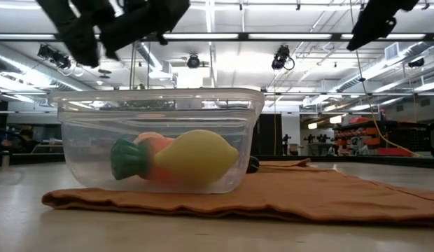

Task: Pick and placing Produce into tupperware
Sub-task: Put the black cherry into the transparent bin

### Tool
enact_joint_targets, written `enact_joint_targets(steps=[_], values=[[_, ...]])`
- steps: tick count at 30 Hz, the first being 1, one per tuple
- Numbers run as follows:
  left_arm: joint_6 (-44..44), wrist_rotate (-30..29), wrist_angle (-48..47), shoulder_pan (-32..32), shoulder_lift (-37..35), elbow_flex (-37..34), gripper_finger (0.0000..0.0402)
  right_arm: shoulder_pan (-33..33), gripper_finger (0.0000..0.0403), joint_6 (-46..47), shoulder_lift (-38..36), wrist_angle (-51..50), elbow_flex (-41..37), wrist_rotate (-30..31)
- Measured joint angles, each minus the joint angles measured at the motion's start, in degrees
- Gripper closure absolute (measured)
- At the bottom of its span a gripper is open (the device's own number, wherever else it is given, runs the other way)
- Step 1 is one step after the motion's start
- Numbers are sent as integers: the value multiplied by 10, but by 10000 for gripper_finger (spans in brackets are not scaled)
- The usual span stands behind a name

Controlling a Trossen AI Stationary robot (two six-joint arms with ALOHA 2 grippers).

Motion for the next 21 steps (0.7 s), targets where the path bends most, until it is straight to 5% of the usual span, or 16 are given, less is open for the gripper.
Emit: enact_joint_targets(steps=[5, 12, 21], values=[[-14, -17, -11, -5, -29, -71, 292, -79, 213, -62, 26, 36, 0, -34], [-27, -24, -45, -24, -29, -97, 291, -187, 213, -165, 109, 162, 0, -162], [-22, -12, -79, -43, -29, -126, 288, -210, 213, -211, 249, 218, 0, -197]])
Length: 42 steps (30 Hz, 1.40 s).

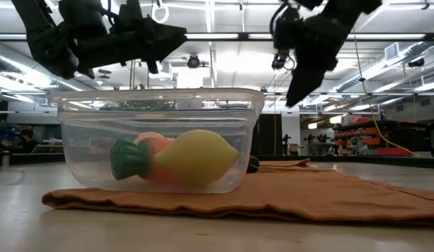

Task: Pick and placing Produce into tupperware
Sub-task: Put the black cherry into the transparent bin

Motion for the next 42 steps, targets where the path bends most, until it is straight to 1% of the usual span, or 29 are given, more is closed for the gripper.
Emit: enact_joint_targets(steps=[7, 9, 12, 16, 19, 24, 27, 29, 32, 37, 39, 42], values=[[0, 4, 0, 0, 0, -27, 291, 30, 213, -9, 79, 39, -1, -6], [0, 4, 0, 0, 0, -30, 291, 40, 213, -9, 88, 74, -12, -5], [0, 4, 0, 0, 0, -31, 288, 55, 213, 0, 94, 136, -45, 1], [0, 4, 4, 0, 0, -31, 289, 72, 216, 38, 81, 192, -109, 30], [0, 4, 5, 1, 0, -31, 291, 83, 222, 70, 59, 280, -175, 54], [5, 4, 8, 1, 0, -31, 289, 100, 232, 102, 34, 474, -271, 58], [8, 4, 8, 0, 0, -31, 287, 109, 233, 113, 34, 558, -302, 58], [9, 4, 8, 0, 0, -31, 288, 116, 233, 115, 41, 598, -312, 59], [8, 4, 8, 0, 0, -31, 291, 119, 232, 114, 55, 622, -312, 60], [8, 4, 8, 0, 0, -31, 289, 118, 233, 106, 75, 632, -308, 72], [8, 4, 4, 0, 0, -31, 288, 117, 233, 106, 85, 632, -308, 92], [6, 4, 4, 0, 0, -31, 288, 117, 233, 121, 96, 627, -308, 173]])
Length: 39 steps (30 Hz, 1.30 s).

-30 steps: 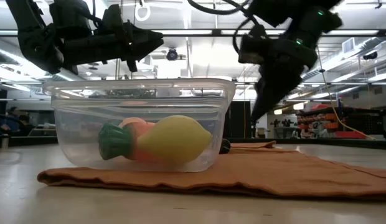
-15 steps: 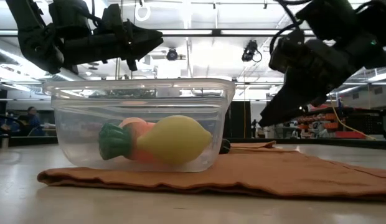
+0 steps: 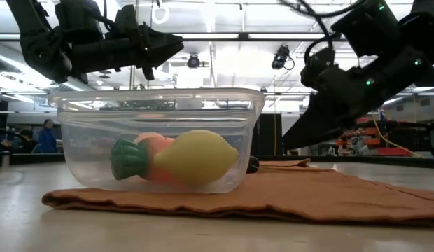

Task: Pick and placing Produce into tupperware
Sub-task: Put the black cherry into the transparent bin

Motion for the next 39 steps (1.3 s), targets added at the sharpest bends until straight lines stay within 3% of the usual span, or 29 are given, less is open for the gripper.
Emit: enact_joint_targets(steps=[4, 12, 19, 24, 28, 39], values=[[-2, 0, 0, 0, 0, 0, 291, 0, 233, 49, 0, -8, 0, 61], [-2, 0, -1, 0, 0, 0, 289, 0, 234, 123, -2, -23, 0, 66], [1, 0, -2, 0, 0, 0, 289, 0, 234, 86, -2, -28, 0, 24], [2, 0, -10, 0, 0, 0, 285, -23, 234, 57, -2, -30, 13, -89], [2, 0, -15, 0, 0, 0, 286, -31, 224, -3, -2, -30, 28, -135], [3, 0, -31, 0, 0, 0, 288, -30, 165, -74, 31, -51, 35, -136]])
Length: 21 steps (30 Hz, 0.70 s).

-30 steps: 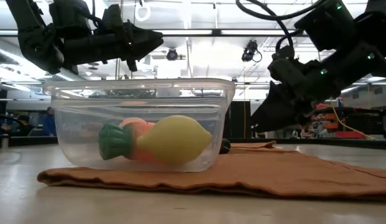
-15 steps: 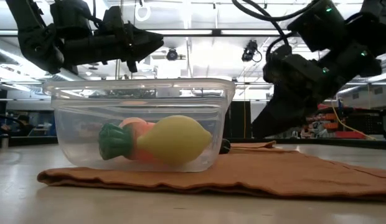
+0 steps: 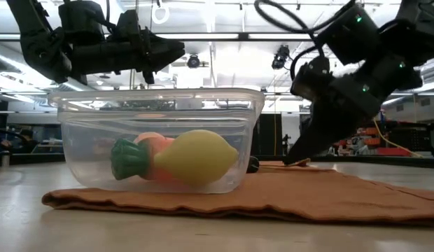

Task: Pick and placing Produce into tupperware
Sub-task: Put the black cherry into the transparent bin

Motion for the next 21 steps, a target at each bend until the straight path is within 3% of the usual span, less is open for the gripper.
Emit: enact_joint_targets(steps=[6, 14, 21], values=[[1, 0, 0, 0, 0, 0, 291, 0, 149, 21, 38, 35, 1, 6], [1, 0, 0, 0, 0, 0, 288, 1, 155, -72, 32, 67, 13, -2], [1, 0, -3, 0, 0, 0, 291, 1, 157, -84, 36, 71, 16, -15]])
